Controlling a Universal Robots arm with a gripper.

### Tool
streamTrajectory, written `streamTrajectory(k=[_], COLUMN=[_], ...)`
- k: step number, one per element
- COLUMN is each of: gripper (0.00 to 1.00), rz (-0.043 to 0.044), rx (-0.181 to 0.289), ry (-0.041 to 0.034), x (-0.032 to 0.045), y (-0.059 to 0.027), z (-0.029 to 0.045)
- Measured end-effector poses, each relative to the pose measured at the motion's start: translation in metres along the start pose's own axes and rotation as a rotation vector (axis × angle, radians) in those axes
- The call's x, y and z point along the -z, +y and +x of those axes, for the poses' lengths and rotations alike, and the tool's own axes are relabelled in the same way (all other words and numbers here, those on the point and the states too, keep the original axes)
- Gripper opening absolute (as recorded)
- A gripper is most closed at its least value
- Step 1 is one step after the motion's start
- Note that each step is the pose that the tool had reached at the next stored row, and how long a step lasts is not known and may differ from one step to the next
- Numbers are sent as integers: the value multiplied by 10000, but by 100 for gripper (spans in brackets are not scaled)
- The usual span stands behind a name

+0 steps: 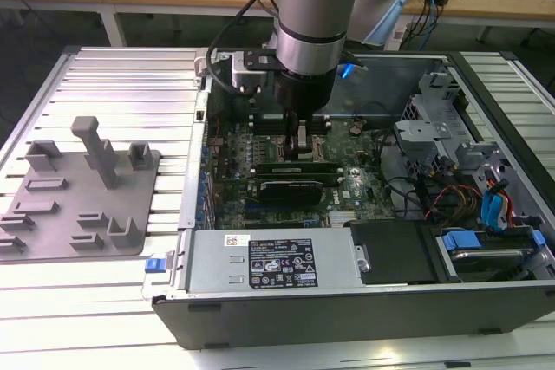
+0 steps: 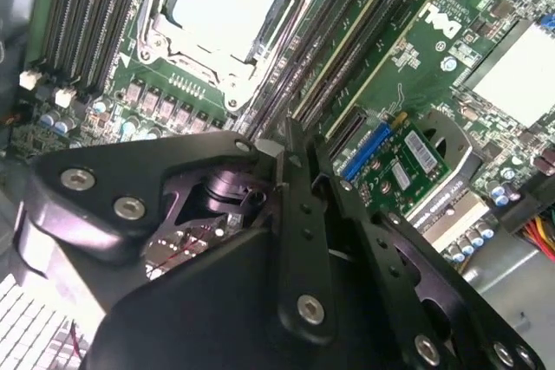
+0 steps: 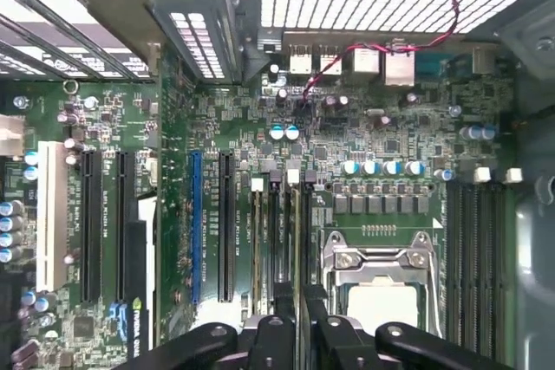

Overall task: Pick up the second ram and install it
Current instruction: 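Insert the second ram into the second slot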

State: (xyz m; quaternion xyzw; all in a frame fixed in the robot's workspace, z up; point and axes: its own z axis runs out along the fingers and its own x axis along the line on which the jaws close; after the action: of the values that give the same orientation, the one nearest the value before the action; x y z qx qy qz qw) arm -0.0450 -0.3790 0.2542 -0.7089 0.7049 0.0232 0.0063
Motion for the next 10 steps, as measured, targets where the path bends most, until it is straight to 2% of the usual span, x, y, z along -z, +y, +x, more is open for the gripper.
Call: streamTrajectory(k=[4, 5, 7, 10], gripper=[16, 16, 16, 16], rz=[-2, -1, -1, -1], rx=[-1, -1, 0, 0], ry=[3, 1, 2, 1], x=[3, 4, 6, 7], y=[-17, -87, -153, -207], z=[0, 1, 1, 1])
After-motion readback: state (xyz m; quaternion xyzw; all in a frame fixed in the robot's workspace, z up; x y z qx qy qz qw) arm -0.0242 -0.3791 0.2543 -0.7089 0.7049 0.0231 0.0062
